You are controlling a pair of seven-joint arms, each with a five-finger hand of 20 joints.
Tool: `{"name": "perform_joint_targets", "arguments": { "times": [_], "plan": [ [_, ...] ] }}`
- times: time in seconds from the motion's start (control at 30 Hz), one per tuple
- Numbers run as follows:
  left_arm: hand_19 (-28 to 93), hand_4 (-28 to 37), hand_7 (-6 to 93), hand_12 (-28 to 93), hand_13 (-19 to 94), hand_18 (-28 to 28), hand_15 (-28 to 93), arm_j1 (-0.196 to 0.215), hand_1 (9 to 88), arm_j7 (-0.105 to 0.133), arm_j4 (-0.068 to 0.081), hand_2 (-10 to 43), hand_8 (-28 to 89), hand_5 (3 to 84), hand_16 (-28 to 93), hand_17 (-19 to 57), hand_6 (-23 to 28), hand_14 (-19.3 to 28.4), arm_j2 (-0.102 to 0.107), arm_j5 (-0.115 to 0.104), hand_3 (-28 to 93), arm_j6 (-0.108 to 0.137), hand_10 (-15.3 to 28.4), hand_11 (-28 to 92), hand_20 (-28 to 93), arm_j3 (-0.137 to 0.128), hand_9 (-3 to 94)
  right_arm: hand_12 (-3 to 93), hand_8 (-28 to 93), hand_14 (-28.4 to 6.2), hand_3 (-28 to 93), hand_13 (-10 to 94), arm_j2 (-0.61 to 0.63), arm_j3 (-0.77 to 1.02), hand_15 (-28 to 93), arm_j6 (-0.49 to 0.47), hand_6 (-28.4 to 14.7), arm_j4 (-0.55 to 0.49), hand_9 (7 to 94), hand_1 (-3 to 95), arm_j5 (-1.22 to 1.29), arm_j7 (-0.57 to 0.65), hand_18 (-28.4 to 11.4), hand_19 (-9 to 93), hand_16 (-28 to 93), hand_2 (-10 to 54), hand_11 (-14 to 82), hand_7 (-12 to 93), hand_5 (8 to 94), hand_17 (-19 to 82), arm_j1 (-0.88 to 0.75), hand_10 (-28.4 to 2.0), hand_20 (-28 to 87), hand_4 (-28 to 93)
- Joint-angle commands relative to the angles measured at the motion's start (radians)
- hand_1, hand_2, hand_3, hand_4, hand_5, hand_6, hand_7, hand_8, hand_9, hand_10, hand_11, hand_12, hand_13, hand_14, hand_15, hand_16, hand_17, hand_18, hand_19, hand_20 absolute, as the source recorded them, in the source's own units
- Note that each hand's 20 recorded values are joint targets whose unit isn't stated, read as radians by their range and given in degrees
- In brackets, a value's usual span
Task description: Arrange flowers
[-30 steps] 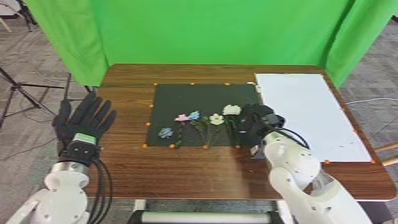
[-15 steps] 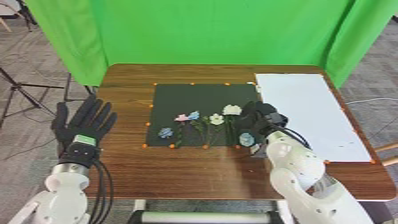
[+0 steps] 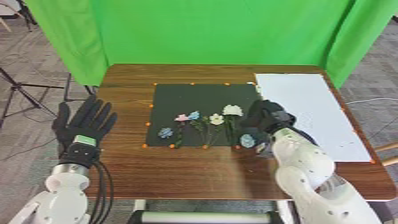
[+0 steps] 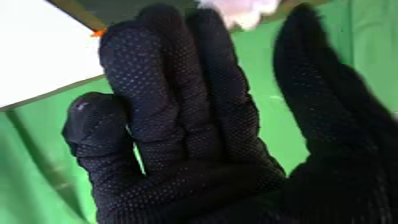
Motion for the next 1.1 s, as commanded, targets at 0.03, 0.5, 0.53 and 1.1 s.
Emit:
{"name": "perform_joint_targets", "arguments": {
  "times": [0.03,0.5,0.53,1.1],
  "plan": [
    [39,-28.3,19.6,9,25,14.3,42,0.015,25.0,0.001,-0.011,14.5,-12,39.2,-10,-6.1,6.3,14.0,0.007,-0.003,73,-0.005,13.1,25,11,-0.009,33.0,24.8,-2,-11.8,76,75,0.012,0.083,60,-0.144,-2.7,-0.064,82.0,34.0,0.131,-0.036,-21.0,93,29,8.5,30.1,44,75.7,46,-0.074,-15.9,43,-21],
    [39,-28.3,19.8,9,25,14.2,42,0.008,25.3,-0.013,-0.008,14.6,-12,39.3,-10,-6.1,6.3,14.1,-0.003,0.012,73,-0.008,13.1,25,11,-0.007,33.3,17.3,-11,-12.3,71,77,-0.02,0.095,56,-0.315,-1.7,-0.054,82.4,28.2,0.153,-0.056,-21.5,93,30,10.2,13.7,17,85.1,47,-0.063,-15.0,46,-20],
    [39,-28.3,19.8,9,25,14.3,42,0.008,25.3,-0.013,-0.007,14.6,-12,39.3,-10,-6.1,6.3,14.1,-0.004,0.012,73,-0.009,13.1,25,11,-0.005,33.3,17.1,-11,-12.2,71,76,-0.016,0.092,56,-0.284,-1.7,-0.054,81.6,28.1,0.149,-0.061,-21.4,93,30,10.2,13.4,17,84.2,47,-0.067,-15.2,46,-20],
    [39,-28.3,19.7,9,25,14.3,42,0.008,25.4,-0.004,-0.005,14.7,-12,39.4,-10,-6.2,6.3,14.1,0.004,-0.003,73,-0.012,13.2,25,11,-0.002,33.4,16.1,-9,-11.9,71,75,-0.016,0.096,55,-0.213,-2.6,-0.056,76.4,27.2,0.146,-0.059,-20.6,93,28,8.8,12.6,23,81.8,47,-0.076,-16.5,44,-19]
  ]
}}
